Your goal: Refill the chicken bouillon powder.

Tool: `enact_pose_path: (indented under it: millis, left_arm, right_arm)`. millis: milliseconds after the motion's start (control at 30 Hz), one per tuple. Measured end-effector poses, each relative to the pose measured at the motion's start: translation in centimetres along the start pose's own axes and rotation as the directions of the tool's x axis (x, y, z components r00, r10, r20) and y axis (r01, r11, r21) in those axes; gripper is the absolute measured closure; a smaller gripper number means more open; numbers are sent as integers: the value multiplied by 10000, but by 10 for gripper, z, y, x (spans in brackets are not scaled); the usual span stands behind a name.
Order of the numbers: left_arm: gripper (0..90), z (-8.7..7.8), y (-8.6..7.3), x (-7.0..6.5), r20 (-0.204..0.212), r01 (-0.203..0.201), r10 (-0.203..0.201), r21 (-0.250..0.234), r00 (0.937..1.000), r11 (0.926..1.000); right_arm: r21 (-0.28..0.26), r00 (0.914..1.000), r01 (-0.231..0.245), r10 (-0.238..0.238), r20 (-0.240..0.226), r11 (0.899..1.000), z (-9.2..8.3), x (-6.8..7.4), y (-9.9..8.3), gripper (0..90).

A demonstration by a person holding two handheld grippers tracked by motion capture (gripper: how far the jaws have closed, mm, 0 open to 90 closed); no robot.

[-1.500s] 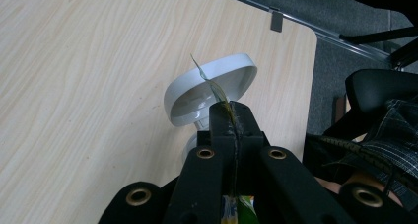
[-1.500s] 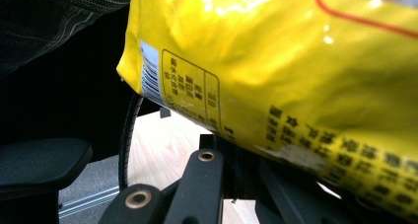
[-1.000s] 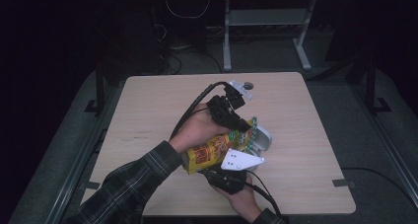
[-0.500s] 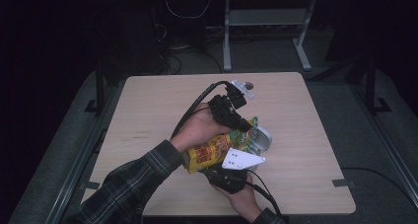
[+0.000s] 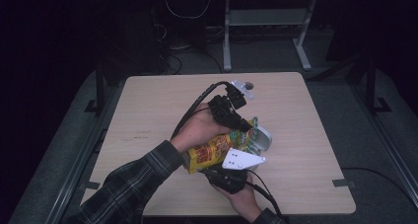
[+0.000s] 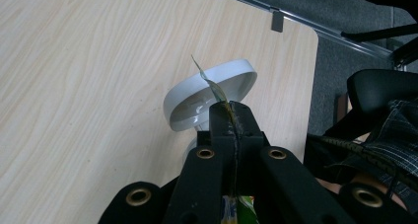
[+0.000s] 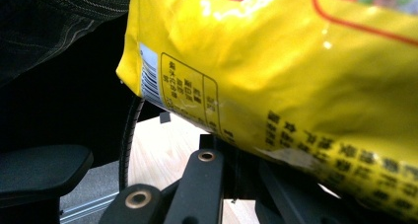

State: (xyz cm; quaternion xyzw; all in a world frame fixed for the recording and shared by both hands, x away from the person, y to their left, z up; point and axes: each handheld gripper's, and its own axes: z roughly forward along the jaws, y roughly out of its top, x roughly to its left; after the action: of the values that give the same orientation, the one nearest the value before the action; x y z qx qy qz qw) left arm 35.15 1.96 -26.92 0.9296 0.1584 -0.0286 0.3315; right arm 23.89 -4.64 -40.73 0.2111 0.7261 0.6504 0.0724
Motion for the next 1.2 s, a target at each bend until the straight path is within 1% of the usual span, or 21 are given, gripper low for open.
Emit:
enact_pose_path:
  millis: [633, 867, 1200]
  left_arm:
    - [900, 0, 0, -1, 8, 3, -3, 5, 10000, 10000]
    - [900, 0, 1, -1, -9, -100, 100, 54, 9999, 9999]
    - [900, 1, 2, -1, -9, -53, 53, 65, 10000, 10000]
  right_arm:
    - [9, 10000, 24, -24, -8, 10000, 0, 0, 0, 900]
    - [-17, 10000, -4, 4, 6, 10000, -1, 0, 0, 900]
    - [-24, 10000, -17, 17, 8, 10000, -1, 0, 1, 900]
